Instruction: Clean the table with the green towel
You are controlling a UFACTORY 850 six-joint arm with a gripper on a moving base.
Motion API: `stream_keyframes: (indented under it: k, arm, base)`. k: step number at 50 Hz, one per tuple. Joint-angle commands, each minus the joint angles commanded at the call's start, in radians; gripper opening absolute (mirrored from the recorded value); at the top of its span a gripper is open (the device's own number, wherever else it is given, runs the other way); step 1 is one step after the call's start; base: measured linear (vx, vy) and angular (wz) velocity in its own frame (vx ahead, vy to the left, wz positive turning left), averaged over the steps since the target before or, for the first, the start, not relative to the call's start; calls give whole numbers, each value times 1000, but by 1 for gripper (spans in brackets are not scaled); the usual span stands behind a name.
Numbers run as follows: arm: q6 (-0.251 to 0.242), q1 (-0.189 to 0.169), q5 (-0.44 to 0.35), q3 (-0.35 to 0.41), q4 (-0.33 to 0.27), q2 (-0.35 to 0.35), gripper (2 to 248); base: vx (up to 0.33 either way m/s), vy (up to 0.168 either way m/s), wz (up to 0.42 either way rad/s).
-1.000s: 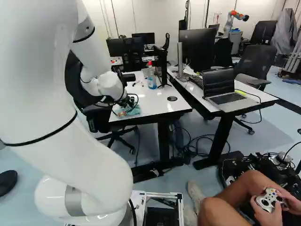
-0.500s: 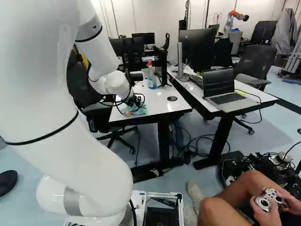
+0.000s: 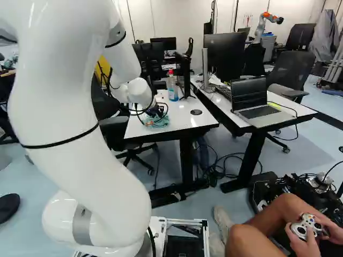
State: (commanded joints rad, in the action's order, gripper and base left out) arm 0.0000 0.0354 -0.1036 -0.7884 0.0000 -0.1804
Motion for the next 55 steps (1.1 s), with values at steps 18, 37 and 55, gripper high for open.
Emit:
stream_keyframes:
  k: [18,37,55]
  arm:
    - [0,16,0,-95,0,-82,51]
    - [0,61,0,-164,0,-139,51]
    - [0,113,0,-200,0,-168,51]
  base:
    - [0,0,0]
    - [0,0,0]
    - [0,0,0]
